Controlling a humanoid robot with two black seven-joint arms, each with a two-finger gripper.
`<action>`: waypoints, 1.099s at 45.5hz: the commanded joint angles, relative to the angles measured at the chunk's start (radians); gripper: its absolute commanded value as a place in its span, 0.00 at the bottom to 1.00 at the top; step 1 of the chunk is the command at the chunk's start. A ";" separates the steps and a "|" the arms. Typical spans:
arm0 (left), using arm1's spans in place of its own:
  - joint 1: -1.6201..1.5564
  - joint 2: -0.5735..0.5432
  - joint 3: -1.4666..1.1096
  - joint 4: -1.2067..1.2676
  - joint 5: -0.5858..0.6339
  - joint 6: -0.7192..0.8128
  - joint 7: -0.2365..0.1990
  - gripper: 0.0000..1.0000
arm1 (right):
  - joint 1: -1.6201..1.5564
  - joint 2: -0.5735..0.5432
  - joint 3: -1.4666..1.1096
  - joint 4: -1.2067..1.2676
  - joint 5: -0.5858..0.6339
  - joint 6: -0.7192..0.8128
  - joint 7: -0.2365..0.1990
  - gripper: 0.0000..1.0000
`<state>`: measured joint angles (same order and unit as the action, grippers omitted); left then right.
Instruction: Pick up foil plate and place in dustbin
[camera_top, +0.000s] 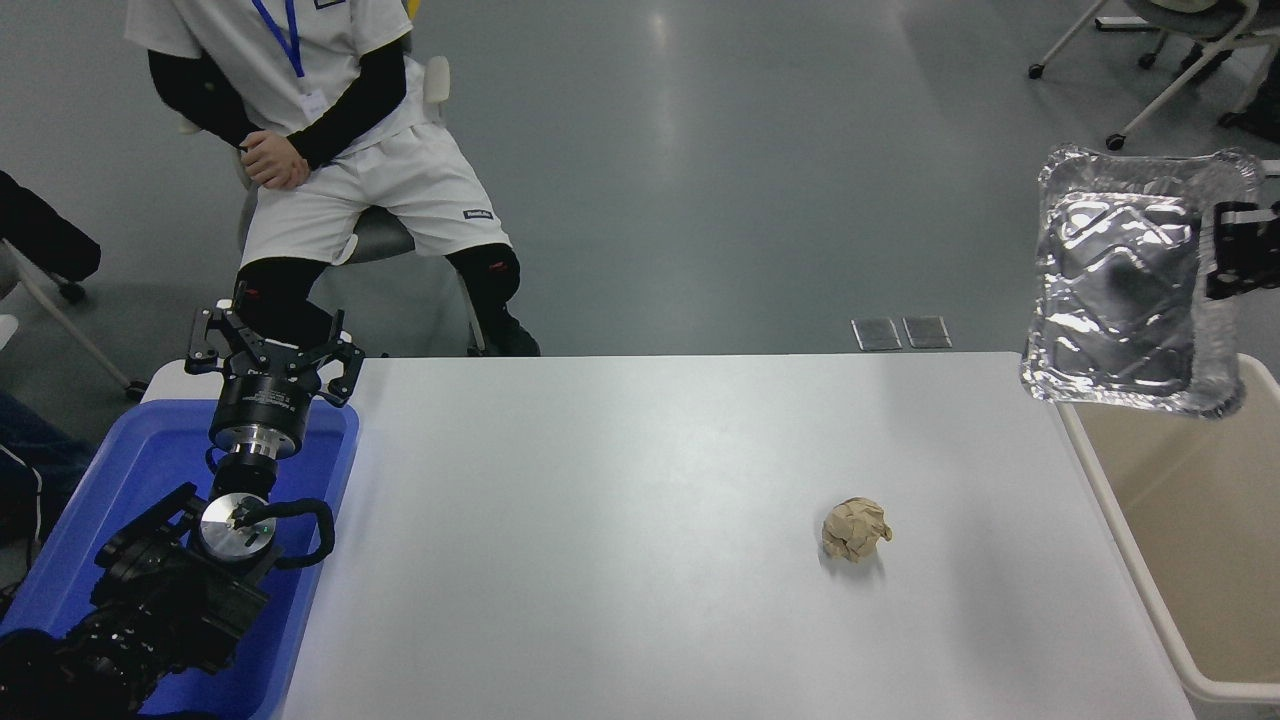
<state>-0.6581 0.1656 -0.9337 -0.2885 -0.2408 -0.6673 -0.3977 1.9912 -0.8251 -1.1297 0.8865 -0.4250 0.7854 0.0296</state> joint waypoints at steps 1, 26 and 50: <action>0.000 0.000 -0.001 0.000 0.000 0.000 0.000 0.99 | -0.172 -0.094 0.093 -0.188 0.002 0.000 0.000 0.00; 0.000 0.000 -0.001 0.000 0.000 0.002 0.000 0.99 | -0.810 -0.193 0.701 -0.547 0.038 0.000 0.001 0.00; 0.000 0.000 -0.001 0.000 0.000 0.002 -0.001 0.99 | -1.092 -0.120 0.818 -0.650 0.210 0.000 0.003 0.00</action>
<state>-0.6581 0.1656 -0.9340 -0.2884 -0.2408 -0.6658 -0.3985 1.0251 -0.9825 -0.3505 0.2861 -0.2930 0.7854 0.0318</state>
